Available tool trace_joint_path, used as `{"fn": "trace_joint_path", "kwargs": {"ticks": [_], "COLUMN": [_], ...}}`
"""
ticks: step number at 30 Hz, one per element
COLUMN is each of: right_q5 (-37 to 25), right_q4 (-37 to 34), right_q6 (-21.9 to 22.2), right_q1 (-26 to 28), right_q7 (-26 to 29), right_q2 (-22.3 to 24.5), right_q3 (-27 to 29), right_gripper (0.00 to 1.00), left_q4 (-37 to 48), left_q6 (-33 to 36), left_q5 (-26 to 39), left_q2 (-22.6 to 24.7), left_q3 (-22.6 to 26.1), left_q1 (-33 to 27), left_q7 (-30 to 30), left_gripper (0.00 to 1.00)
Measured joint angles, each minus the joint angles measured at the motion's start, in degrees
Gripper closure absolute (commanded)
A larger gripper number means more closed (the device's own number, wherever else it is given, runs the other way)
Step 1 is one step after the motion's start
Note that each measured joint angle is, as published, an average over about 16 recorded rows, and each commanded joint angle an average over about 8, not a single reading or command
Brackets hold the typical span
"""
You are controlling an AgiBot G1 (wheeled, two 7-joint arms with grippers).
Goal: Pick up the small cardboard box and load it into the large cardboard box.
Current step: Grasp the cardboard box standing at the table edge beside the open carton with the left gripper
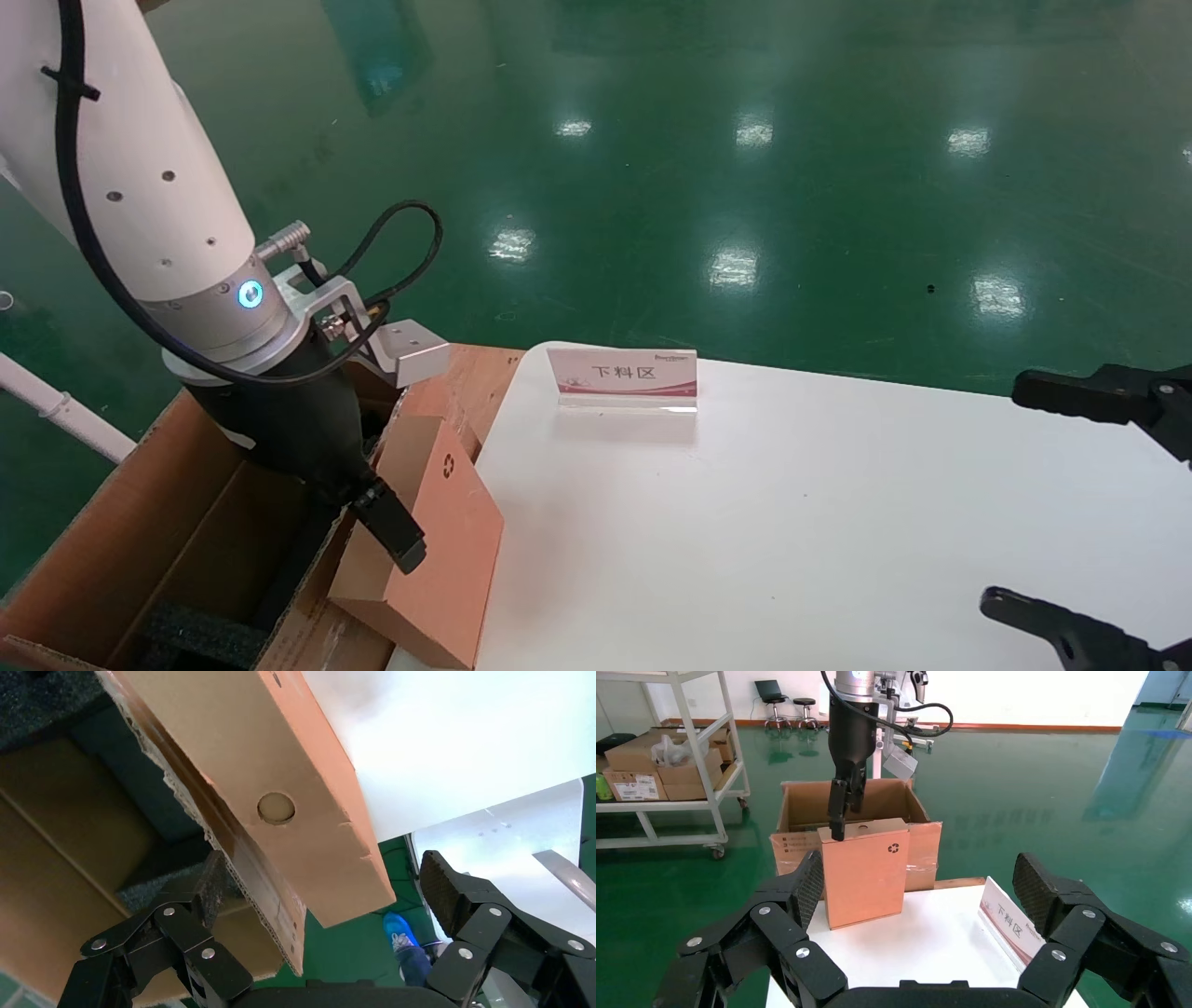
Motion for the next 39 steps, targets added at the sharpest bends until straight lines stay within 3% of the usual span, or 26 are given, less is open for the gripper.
{"fn": "trace_joint_path", "kwargs": {"ticks": [20, 21, 28, 29, 36, 39], "right_q5": [0.0, 0.0, 0.0, 0.0, 0.0, 0.0], "right_q4": [0.0, 0.0, 0.0, 0.0, 0.0, 0.0], "right_q6": [0.0, 0.0, 0.0, 0.0, 0.0, 0.0], "right_q1": [0.0, 0.0, 0.0, 0.0, 0.0, 0.0], "right_q7": [0.0, 0.0, 0.0, 0.0, 0.0, 0.0], "right_q2": [0.0, 0.0, 0.0, 0.0, 0.0, 0.0], "right_q3": [0.0, 0.0, 0.0, 0.0, 0.0, 0.0], "right_gripper": [0.0, 0.0, 0.0, 0.13, 1.0, 1.0], "left_q4": [1.5, 1.5, 1.4, 1.4, 1.3, 1.3], "left_q6": [-3.7, -3.8, -4.1, -4.1, -4.2, -4.3], "left_q5": [1.8, 1.8, 1.9, 1.9, 1.9, 1.9], "left_q2": [-0.2, -0.2, -0.2, -0.2, -0.2, -0.2], "left_q3": [1.1, 1.1, 1.0, 1.0, 0.9, 0.9], "left_q1": [3.9, 3.9, 4.2, 4.3, 4.4, 4.5], "left_q7": [0.9, 0.9, 0.7, 0.7, 0.7, 0.7], "left_gripper": [0.0, 0.04, 0.92, 1.0, 1.0, 1.0]}}
